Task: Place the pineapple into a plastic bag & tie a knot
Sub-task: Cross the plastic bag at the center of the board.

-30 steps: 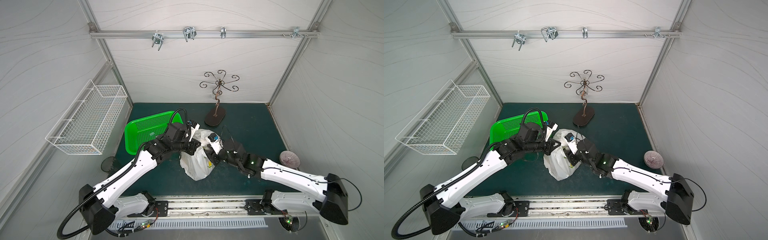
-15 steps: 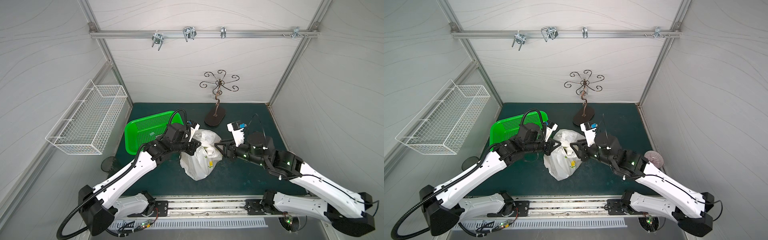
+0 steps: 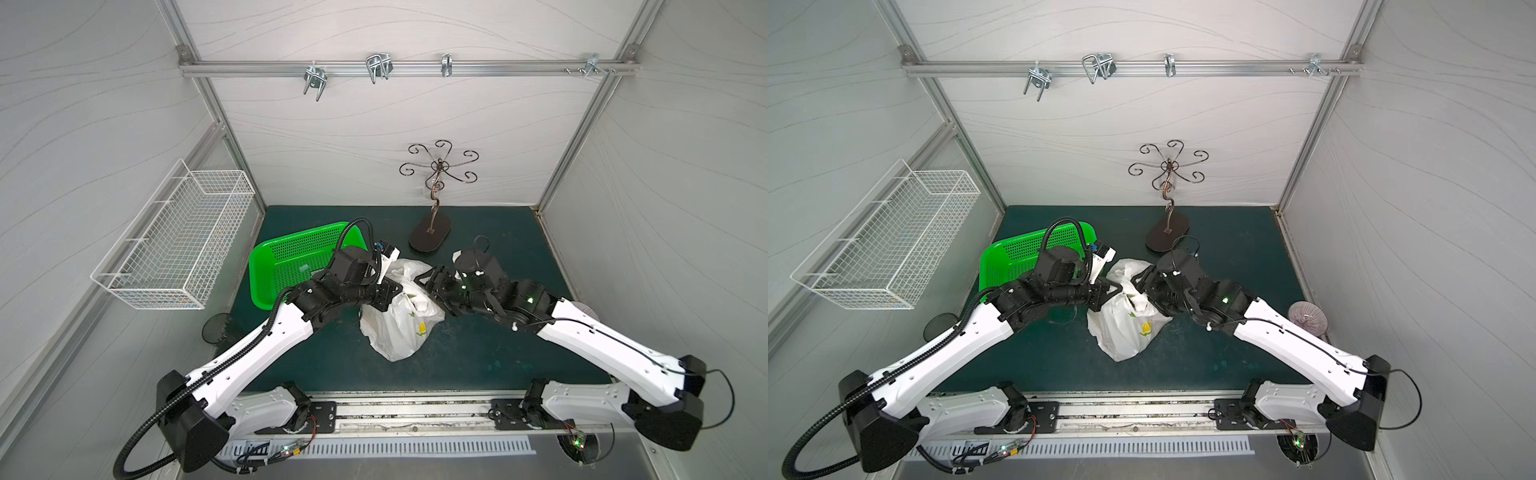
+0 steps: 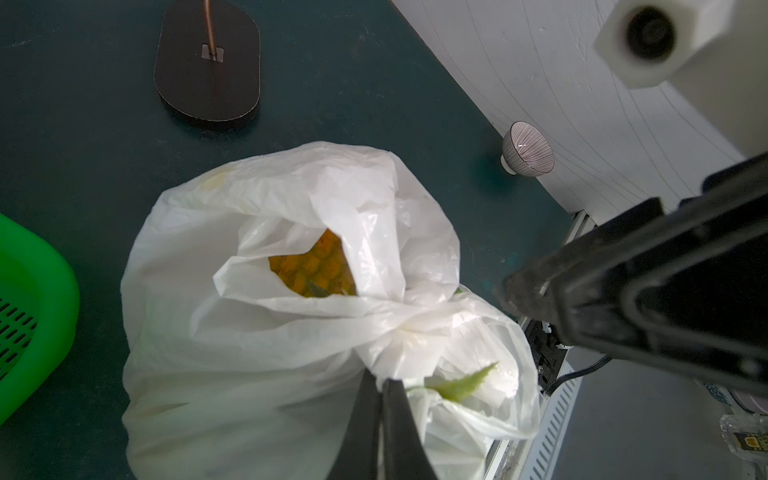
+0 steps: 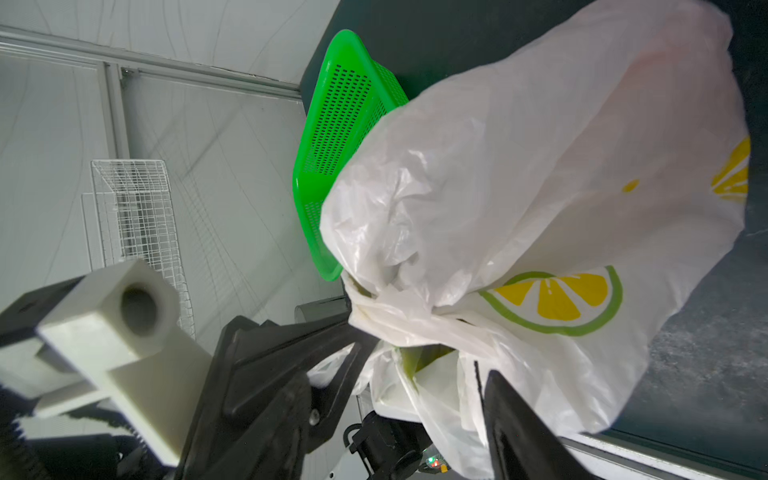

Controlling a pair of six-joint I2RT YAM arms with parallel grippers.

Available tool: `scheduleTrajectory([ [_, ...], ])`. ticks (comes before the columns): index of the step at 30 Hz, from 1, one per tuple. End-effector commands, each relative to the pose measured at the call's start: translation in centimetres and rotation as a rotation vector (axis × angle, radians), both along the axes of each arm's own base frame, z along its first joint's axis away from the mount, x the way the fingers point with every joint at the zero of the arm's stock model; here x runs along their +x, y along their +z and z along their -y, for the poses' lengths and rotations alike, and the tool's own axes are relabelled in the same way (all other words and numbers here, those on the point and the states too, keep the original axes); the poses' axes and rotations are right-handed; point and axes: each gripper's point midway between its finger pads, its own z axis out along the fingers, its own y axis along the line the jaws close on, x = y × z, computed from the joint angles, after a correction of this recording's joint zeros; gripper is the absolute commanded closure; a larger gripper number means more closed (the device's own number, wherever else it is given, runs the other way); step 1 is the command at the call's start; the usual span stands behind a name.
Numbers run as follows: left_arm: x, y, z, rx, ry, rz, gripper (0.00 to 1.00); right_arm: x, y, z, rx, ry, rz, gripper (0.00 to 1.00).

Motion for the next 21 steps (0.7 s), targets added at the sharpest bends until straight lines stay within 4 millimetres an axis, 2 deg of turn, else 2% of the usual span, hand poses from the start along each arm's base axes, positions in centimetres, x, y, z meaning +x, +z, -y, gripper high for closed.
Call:
scheduleTrajectory([
  [1,0.2,2.1,0.6,-0.051,-0.024,0.061,1.0,0.4,1.2,-1.9,0.125,-0.007,-0.055,0.33],
  [12,0.2,2.2,0.8,-0.056,-0.037,0.058,1.0,0.9,-1.7,-2.2,0.132,-0.038,-0.142,0.32],
  [21,-0.4,2.0,1.0,-0.062,-0.067,0.042,1.0,2.9,-1.7,-3.7,0.166,-0.014,-0.1,0.33],
])
